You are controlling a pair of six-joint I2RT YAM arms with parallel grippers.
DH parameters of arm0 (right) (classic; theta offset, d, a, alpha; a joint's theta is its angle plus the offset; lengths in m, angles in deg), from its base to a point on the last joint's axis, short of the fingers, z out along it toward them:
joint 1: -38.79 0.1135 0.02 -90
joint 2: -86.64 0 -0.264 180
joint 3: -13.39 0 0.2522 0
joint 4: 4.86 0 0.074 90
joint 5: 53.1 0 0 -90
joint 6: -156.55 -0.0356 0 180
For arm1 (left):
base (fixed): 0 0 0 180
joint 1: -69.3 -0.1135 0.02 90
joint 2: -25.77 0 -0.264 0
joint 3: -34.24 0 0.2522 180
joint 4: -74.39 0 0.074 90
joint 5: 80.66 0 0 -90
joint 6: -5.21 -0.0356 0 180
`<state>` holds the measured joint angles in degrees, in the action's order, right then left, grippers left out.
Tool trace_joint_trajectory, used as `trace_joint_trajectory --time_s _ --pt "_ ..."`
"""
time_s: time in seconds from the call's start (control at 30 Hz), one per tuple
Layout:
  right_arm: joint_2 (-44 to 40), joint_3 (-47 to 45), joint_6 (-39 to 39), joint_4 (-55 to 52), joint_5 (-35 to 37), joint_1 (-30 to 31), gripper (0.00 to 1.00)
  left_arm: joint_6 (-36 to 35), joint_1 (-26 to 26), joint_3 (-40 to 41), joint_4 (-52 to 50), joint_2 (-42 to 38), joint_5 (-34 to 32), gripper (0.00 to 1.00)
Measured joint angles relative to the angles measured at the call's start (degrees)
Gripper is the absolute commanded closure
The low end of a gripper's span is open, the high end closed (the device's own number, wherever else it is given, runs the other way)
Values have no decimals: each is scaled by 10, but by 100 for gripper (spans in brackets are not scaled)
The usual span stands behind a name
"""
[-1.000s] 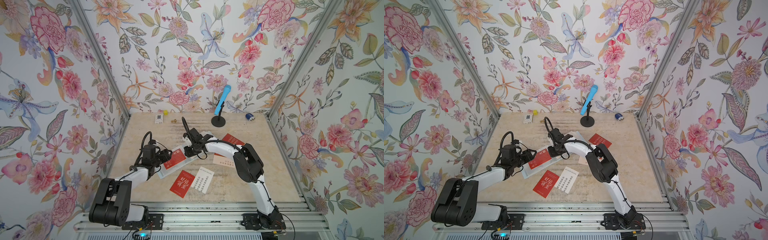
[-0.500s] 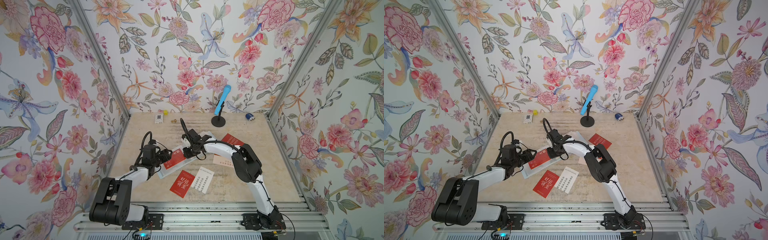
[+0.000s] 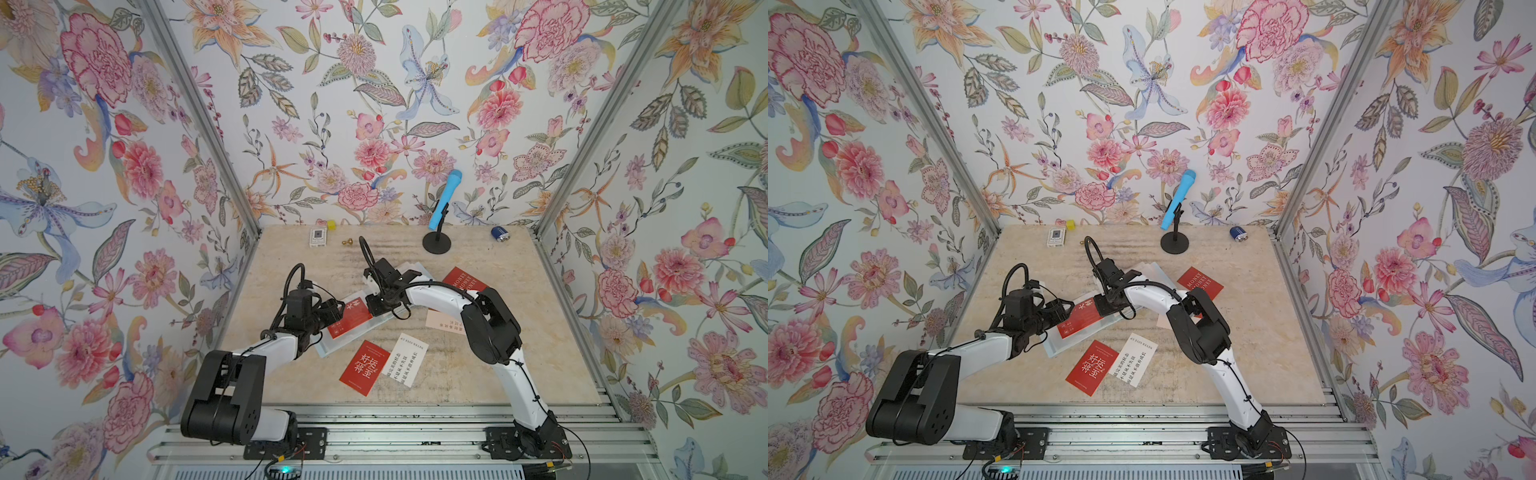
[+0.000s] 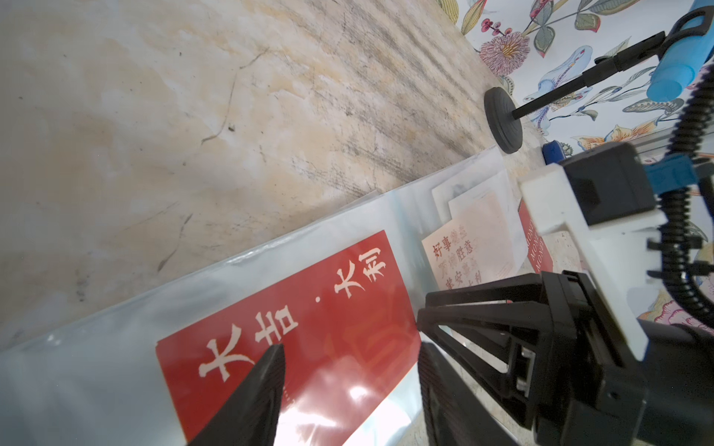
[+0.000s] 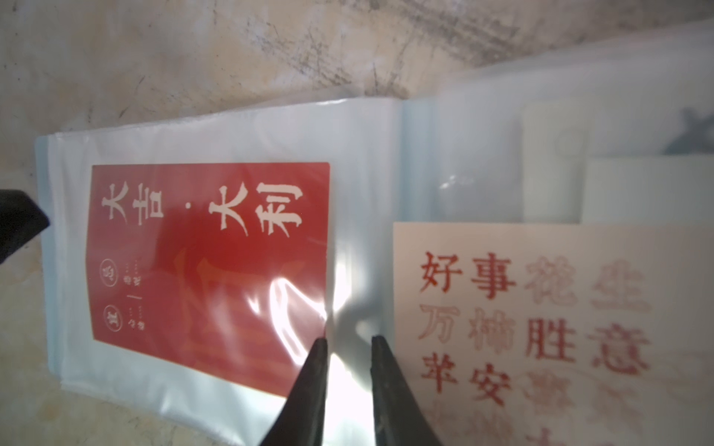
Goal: Place the photos into the photo albums
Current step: Insert the photo into the photo album.
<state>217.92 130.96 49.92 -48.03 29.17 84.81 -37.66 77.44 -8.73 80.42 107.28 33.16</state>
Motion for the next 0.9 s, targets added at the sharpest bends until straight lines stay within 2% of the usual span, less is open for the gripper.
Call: trace_joint_trajectory --time_s 0.33,0.63,0.9 --pt "0 0 9 0 24 -34 76 0 0 0 0 0 2 42" --pt "-2 0 17 0 42 -40 76 0 0 0 0 0 2 42" --pt "-8 -1 28 -5 15 -37 76 0 0 2 -3 0 2 44"
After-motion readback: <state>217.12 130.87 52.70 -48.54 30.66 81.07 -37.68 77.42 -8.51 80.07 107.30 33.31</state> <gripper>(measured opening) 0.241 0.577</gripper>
